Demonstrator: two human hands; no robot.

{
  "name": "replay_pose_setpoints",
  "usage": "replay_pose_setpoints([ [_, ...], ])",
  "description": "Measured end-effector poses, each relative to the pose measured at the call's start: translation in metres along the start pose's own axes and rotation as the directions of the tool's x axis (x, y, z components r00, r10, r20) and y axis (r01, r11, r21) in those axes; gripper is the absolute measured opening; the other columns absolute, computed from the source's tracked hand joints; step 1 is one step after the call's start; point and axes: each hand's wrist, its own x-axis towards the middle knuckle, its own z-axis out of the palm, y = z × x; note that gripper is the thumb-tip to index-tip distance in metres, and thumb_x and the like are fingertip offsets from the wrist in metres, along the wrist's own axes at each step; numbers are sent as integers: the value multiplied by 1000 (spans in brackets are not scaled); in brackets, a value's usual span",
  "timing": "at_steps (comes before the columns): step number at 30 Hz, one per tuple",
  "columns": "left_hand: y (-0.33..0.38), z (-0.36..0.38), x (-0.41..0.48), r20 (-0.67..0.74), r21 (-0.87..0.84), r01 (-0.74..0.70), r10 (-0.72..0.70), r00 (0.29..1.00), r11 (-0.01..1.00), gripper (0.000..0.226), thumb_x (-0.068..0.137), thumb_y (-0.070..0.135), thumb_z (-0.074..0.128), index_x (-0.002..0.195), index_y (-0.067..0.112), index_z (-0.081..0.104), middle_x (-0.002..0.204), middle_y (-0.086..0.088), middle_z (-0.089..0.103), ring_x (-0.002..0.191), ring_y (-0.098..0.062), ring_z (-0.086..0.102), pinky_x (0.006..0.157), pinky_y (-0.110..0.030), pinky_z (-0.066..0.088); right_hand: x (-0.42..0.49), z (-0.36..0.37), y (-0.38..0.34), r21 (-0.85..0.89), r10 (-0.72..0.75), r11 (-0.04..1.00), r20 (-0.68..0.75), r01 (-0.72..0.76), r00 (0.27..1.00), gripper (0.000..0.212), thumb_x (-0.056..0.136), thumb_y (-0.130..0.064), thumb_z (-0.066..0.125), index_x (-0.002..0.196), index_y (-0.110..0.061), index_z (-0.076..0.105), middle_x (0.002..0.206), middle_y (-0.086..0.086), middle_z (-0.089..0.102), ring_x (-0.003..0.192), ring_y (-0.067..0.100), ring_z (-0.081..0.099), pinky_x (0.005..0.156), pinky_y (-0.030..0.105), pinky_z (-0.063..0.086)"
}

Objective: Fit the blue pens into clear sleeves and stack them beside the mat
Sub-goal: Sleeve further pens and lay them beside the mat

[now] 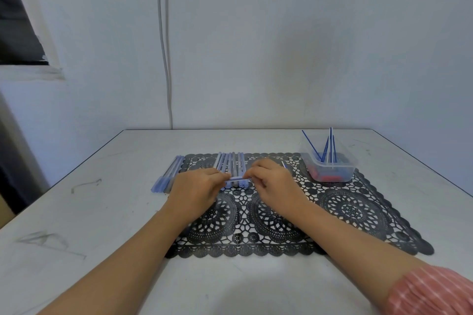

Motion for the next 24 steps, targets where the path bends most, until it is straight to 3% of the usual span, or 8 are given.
replay_pose_setpoints([
  [2, 0, 1, 0, 6, -1, -9, 9, 1000, 1000, 22, 76, 26, 62, 92, 26, 76, 76, 14, 70, 58, -9, 65, 41, -18, 44, 1, -1, -2, 56, 51, 997, -3, -51, 999, 24, 75, 10, 64, 85, -10, 72, 89, 4, 65, 77, 12, 59, 71, 18, 47],
  [6, -1, 2, 0, 20, -12, -9, 10, 1000, 1000, 22, 76, 27, 61, 94, 25, 75, 77, 13, 71, 59, -10, 66, 39, -22, 47, 2, -3, -7, 191, 215, 958, 10, -213, 977, 25, 77, 8, 61, 86, -12, 73, 90, 1, 65, 78, 11, 61, 72, 21, 53],
  [9, -1, 3, -1, 35, -18, -2, 3, 999, 1000, 23, 78, 29, 59, 95, 25, 75, 78, 13, 71, 57, -11, 66, 39, -24, 49, 5, -5, -9, 317, 449, 837, 68, -445, 891, 28, 78, 3, 63, 82, -23, 73, 87, -8, 66, 82, -1, 60, 75, 7, 47],
  [12, -1, 3, -1, 29, -20, 3, -2, 1000, 1000, 24, 80, 31, 57, 95, 25, 75, 78, 13, 71, 55, -11, 65, 39, -23, 48, 6, -4, -6, 497, 591, 644, 160, -582, 790, 27, 78, -5, 69, 77, -32, 70, 83, -6, 71, 82, 9, 66, 78, 24, 54],
  [14, 0, 2, -1, 23, -15, -2, 3, 1000, 1000, 30, 83, 36, 49, 94, 25, 74, 77, 13, 70, 56, -11, 65, 39, -22, 46, 5, -5, -6, 522, 606, 596, 207, -610, 768, 27, 79, -4, 69, 79, -31, 69, 83, -2, 72, 82, 15, 67, 77, 28, 56],
  [18, 0, 1, -1, 25, -40, 1, 0, 1000, 999, 38, 84, 39, 41, 95, 25, 74, 76, 14, 70, 57, -10, 65, 40, -20, 45, 7, -6, -6, 531, 583, 601, 221, -598, 782, 27, 80, 0, 67, 85, -26, 69, 87, -4, 71, 82, 10, 66, 78, 22, 54],
  [24, 0, 0, 1, 31, -34, -4, 5, 999, 999, 24, 80, 31, 57, 95, 24, 75, 78, 13, 71, 57, -9, 65, 42, -17, 43, 9, -13, -1, 526, 597, 616, 174, -586, 783, 28, 78, 2, 68, 84, -25, 70, 86, 2, 71, 80, 14, 66, 73, 19, 54],
])
